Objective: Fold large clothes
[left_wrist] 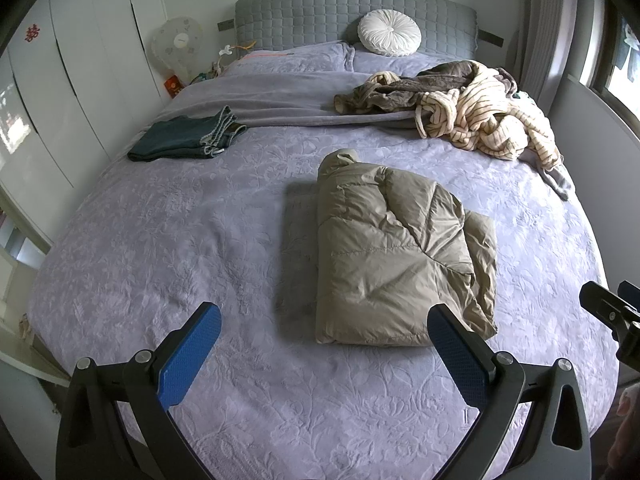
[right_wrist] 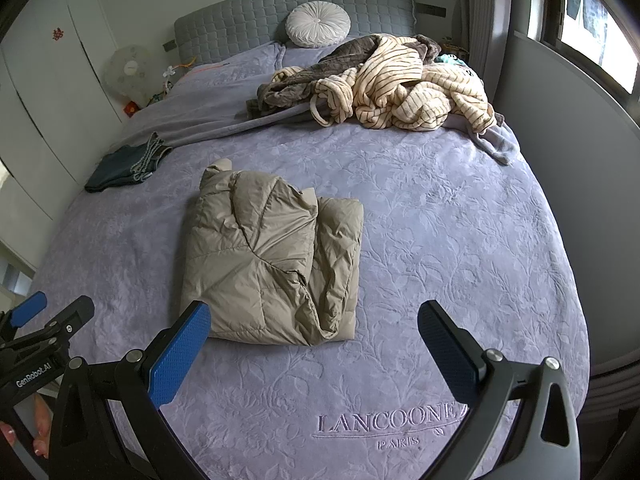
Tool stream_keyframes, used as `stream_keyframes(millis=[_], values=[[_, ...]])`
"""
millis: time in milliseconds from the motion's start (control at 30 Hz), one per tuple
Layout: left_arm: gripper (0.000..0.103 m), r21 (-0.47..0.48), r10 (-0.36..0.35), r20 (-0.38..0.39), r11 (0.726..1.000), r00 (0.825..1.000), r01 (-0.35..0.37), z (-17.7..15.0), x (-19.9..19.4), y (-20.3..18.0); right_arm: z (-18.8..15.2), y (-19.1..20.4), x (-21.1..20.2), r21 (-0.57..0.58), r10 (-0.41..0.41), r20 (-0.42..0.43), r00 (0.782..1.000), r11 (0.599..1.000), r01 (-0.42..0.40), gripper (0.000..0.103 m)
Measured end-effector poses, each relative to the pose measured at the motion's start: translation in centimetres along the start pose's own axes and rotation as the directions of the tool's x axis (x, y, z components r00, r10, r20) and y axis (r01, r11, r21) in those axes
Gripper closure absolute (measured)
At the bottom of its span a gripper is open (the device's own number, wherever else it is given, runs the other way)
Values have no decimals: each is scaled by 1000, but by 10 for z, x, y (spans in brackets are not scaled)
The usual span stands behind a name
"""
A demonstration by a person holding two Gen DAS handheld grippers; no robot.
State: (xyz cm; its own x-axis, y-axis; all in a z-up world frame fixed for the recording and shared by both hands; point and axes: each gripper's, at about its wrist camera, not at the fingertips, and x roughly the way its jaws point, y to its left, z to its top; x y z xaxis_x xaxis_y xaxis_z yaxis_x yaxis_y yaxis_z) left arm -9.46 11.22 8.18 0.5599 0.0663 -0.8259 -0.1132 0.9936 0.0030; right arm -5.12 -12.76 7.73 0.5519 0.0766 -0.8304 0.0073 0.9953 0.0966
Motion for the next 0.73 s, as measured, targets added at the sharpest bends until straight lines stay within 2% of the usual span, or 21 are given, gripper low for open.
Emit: stream_keyframes(millis=[733], values=[[0, -3, 6, 2, 1000, 1000, -6, 4, 7, 8, 1, -2, 3, 1, 1, -1, 1000, 1000, -1, 0]])
